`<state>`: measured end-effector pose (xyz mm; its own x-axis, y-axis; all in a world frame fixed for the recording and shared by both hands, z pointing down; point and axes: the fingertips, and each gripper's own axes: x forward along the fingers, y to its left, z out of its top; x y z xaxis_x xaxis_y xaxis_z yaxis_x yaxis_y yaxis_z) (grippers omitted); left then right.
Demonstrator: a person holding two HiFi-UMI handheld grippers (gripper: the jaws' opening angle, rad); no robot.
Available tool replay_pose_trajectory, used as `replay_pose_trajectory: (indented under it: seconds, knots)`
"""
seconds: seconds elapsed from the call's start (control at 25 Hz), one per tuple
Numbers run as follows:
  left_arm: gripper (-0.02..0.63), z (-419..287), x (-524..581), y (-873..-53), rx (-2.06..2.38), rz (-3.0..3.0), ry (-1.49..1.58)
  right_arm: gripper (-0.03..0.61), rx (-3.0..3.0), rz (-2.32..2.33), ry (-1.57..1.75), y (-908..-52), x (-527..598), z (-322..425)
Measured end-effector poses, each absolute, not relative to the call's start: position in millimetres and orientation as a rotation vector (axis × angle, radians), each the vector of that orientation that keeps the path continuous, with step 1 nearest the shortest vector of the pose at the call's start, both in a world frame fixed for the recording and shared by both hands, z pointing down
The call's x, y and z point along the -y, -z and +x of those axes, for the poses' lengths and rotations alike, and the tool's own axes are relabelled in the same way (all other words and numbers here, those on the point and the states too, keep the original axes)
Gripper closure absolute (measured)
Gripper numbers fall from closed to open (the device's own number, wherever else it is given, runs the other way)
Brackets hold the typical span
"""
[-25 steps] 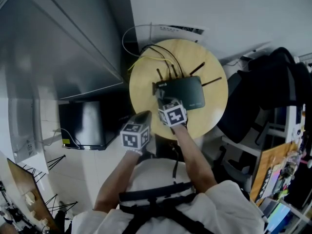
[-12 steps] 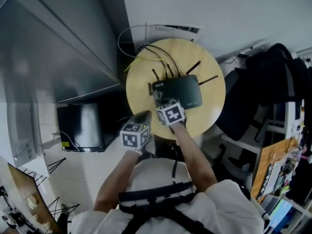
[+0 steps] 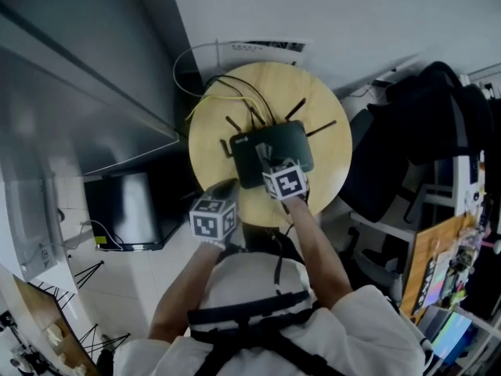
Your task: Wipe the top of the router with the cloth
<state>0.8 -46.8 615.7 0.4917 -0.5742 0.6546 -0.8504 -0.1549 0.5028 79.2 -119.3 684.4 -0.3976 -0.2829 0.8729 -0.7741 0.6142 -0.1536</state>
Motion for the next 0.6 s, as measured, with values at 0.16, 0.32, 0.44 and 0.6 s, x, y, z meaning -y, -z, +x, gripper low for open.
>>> replay_pose_trajectory:
  seconds: [0.16, 0.32, 0.44, 0.6]
  knots:
    - [0.624, 16.8, 52.9, -617.6, 1.162, 1.86, -0.398, 0.54, 1.919, 0.874, -0.686, -686.7, 130.0, 115.2]
    - [0.624, 30.9, 57.8, -619.5, 1.14, 1.873, -0.401, 0.54, 1.877, 0.919, -0.674, -689.0, 141.2, 152.0]
    - [0.624, 37.8, 60.3, -621.3, 1.13, 1.878, -0.408, 0.54, 1.848, 0.95, -0.671, -691.3, 148.3, 178.7]
    - [0.624, 41.5, 64.1, -622.0, 1.129, 1.874, -0.41, 0.54, 1.801, 0.991, -0.646, -691.8, 157.6, 212.7]
